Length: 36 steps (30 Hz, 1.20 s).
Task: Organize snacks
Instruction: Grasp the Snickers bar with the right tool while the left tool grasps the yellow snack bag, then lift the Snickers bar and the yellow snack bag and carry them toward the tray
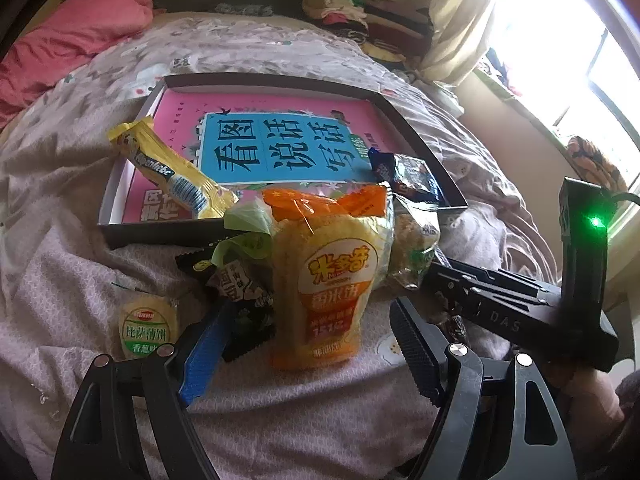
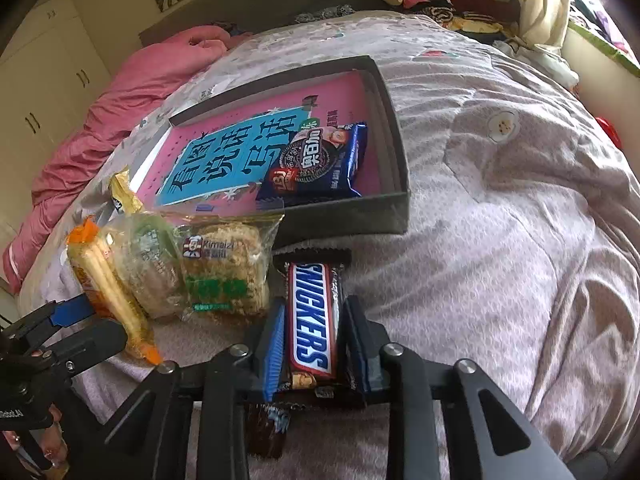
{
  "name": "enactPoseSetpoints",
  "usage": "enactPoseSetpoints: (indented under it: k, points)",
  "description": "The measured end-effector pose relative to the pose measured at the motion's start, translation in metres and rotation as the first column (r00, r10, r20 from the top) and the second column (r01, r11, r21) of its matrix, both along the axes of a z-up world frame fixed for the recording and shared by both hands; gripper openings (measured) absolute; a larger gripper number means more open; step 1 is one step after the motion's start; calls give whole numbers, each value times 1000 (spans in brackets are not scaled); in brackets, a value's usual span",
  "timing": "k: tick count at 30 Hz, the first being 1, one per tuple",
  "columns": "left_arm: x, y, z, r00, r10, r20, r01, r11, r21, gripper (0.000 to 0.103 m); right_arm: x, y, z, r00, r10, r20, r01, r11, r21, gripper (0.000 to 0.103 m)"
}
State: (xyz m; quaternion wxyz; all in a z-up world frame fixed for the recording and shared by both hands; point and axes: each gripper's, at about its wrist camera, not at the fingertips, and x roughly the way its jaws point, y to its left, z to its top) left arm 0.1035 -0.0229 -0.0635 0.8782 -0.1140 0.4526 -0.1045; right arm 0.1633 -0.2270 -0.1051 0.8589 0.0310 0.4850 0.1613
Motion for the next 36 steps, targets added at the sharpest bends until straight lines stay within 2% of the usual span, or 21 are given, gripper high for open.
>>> enactPoseSetpoints:
  k: [4,8,13,20,28,36]
  points:
    - [3,0,-1,1000,13,11,-14,1000,14,78,2,0,0,1000,3,0,-3,1000,6,29]
    - [6,2,-4,999,35,2,-35,999,25,68,3,-3,2,1000,1,-3,-1,1000,28,29]
    - [8,6,-5,999,50,-11,-50,998,26,58,2,-1,4,1000,5,9,-5,1000,10,29]
    - [9,17,-3,998,60,-29,-61,998,-30,43,-5,-4,12,999,-3,36,3,1000,8,29]
    - [1,18,4,999,33,-16,-34,998,-59,41,-5,-18,16,998,-57,33,55,997,57,29]
    - [-8,26,20,999,44,21,-43,997,-63,41,-11,-20,31,994,-52,99,43,995,91,29]
